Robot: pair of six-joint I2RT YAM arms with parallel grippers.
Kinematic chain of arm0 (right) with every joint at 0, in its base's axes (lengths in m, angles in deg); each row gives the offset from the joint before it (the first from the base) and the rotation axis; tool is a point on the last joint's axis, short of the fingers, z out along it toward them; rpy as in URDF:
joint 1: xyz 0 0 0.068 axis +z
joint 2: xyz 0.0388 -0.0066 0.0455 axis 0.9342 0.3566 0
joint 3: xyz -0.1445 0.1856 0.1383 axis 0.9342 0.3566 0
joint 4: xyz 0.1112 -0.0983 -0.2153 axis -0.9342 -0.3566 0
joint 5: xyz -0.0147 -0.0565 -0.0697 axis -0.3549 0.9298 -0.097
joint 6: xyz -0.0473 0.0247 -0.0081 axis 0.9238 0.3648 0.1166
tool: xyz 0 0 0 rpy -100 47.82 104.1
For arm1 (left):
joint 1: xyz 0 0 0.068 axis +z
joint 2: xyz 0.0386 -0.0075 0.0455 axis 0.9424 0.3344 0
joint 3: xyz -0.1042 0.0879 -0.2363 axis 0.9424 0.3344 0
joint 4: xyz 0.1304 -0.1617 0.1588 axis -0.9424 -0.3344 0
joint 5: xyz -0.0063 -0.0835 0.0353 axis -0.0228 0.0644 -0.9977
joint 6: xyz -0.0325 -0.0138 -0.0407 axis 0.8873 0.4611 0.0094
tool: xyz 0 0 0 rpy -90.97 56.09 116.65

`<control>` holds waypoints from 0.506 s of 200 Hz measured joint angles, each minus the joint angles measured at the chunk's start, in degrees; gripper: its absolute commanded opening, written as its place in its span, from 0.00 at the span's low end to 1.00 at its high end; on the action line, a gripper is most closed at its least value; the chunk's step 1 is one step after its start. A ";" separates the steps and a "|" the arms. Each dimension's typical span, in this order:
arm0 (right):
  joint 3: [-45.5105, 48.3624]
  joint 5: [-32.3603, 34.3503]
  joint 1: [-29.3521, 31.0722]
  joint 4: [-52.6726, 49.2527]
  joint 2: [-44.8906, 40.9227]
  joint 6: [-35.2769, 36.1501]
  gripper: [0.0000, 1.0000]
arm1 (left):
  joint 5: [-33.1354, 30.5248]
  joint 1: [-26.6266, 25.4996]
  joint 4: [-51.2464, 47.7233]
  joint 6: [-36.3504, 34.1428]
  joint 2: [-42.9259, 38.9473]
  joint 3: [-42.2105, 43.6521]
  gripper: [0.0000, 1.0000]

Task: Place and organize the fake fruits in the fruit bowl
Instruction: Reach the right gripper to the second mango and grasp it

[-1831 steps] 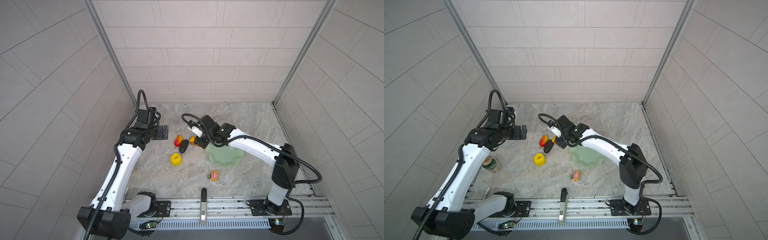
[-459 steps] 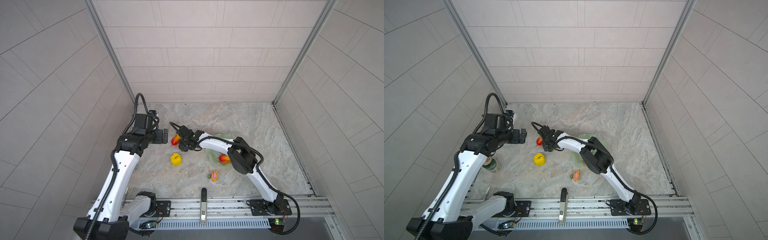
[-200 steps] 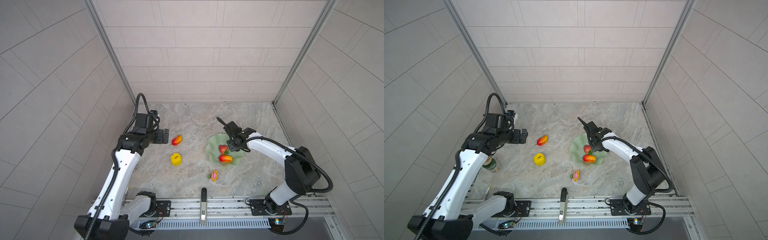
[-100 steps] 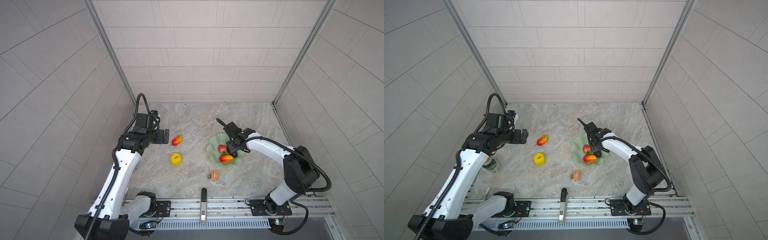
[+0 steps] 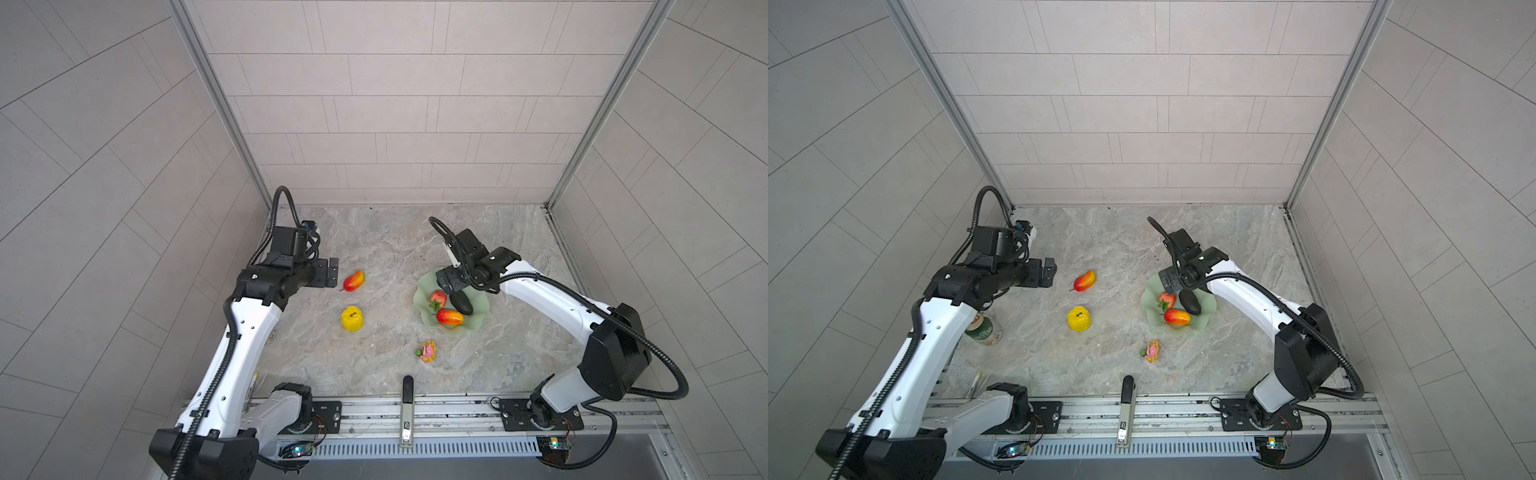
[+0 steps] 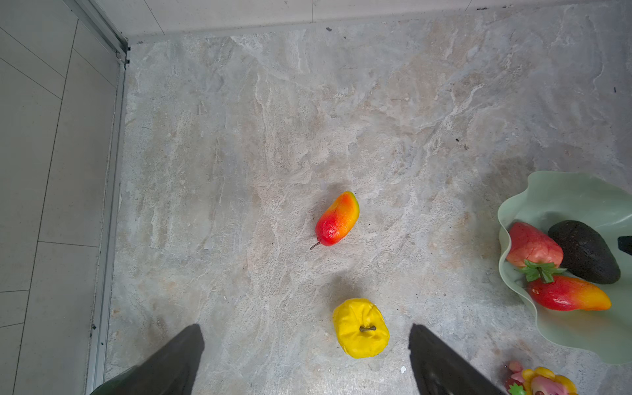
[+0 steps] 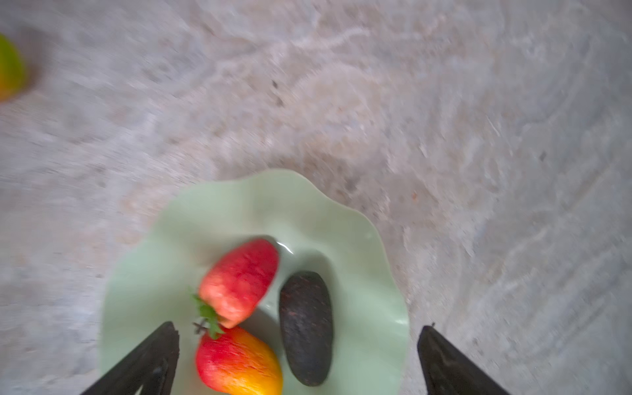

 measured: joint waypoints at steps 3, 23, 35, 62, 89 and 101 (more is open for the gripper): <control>-0.68 -0.52 0.46 0.52 0.37 -0.11 1.00 | 0.02 0.00 0.00 0.00 0.00 0.00 1.00; -7.74 -3.74 4.55 3.80 6.60 -0.87 1.00 | 0.20 0.00 0.00 0.00 0.09 0.00 1.00; -13.57 -4.92 7.19 5.16 12.68 -1.29 1.00 | 0.17 0.00 0.00 0.00 0.09 0.00 1.00; -28.37 -6.47 11.82 6.49 28.06 -3.48 1.00 | 0.09 0.00 0.00 0.02 0.07 0.00 1.00; -41.77 -6.58 14.51 6.34 40.57 -8.94 1.00 | -0.09 0.00 0.00 0.00 0.07 0.00 1.00; -45.66 -6.34 14.93 6.49 44.24 -12.81 1.00 | -0.11 0.00 0.00 0.00 0.04 0.00 1.00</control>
